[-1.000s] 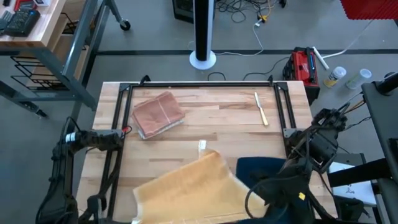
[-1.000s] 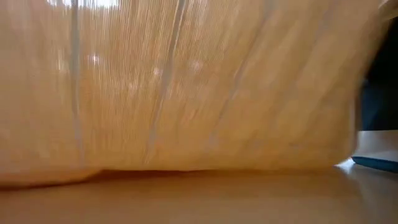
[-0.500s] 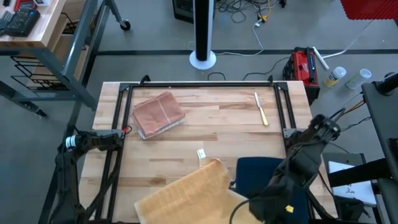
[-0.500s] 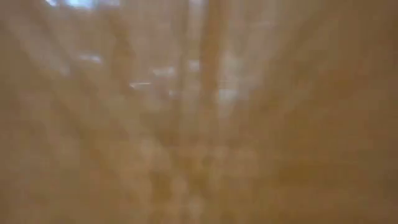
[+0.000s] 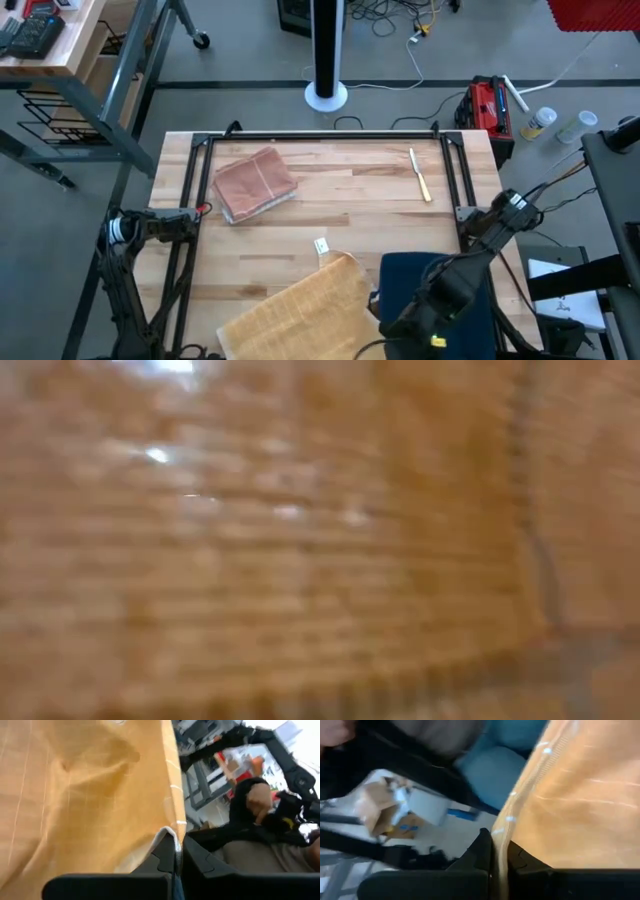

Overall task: Fold towel
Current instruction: Fold the yellow towel

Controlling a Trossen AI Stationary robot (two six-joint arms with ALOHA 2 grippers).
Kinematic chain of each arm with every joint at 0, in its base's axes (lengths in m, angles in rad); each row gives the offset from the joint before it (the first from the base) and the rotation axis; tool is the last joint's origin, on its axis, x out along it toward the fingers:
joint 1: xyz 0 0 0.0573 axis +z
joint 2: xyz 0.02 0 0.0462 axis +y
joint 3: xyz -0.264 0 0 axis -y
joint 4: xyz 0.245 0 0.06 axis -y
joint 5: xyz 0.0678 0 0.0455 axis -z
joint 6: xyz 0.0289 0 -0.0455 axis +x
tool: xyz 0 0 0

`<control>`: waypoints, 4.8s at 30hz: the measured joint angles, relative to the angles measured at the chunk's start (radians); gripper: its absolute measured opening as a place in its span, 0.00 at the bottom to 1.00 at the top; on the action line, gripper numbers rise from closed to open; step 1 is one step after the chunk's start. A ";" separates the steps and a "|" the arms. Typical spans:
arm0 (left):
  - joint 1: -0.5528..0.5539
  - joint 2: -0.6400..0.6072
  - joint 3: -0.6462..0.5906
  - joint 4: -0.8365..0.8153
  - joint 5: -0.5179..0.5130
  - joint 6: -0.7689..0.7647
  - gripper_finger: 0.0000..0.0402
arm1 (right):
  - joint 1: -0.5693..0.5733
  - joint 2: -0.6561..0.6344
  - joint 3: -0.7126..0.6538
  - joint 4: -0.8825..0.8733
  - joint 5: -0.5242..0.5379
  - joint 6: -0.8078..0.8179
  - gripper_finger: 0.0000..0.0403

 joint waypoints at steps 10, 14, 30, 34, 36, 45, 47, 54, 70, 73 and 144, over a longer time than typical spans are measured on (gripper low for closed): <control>-0.005 -0.004 -0.053 -0.251 0.044 -0.311 0.00 | -0.184 0.000 -0.243 -0.002 0.290 -0.106 0.00; -0.004 -0.004 -0.052 -0.526 0.192 -0.630 0.00 | -0.252 0.000 -0.280 -0.001 0.430 -0.175 0.00; -0.001 -0.004 -0.051 -1.027 0.558 -0.988 0.00 | -0.382 0.138 -0.330 0.152 0.718 -0.318 0.00; 0.000 -0.004 -0.051 -1.147 0.658 -0.983 0.00 | -0.415 0.179 -0.329 0.199 0.758 -0.356 0.00; 0.001 -0.004 -0.050 -1.152 0.684 -0.969 0.00 | -0.428 0.189 -0.329 0.226 0.752 -0.350 0.00; 0.001 -0.003 -0.092 -1.131 0.728 -0.928 0.12 | -0.499 0.161 -0.330 0.247 0.751 -0.359 0.15; 0.003 -0.003 -0.119 -1.114 0.739 -0.928 0.14 | -0.515 0.149 -0.329 0.240 0.765 -0.364 0.21; 0.010 -0.004 -0.180 -1.056 0.712 -0.927 0.15 | -0.526 0.119 -0.330 0.241 0.682 -0.342 0.36; 0.025 -0.025 -0.168 -1.046 0.592 -0.836 0.10 | -0.424 0.347 -0.347 0.673 0.515 -0.273 0.14; 0.042 -0.026 -0.175 -1.040 0.532 -0.807 0.09 | -0.448 0.384 -0.348 0.696 0.497 -0.237 0.08; 0.175 -0.112 -0.350 -1.009 0.528 -0.833 0.00 | -0.638 0.468 -0.245 0.919 0.613 0.106 0.00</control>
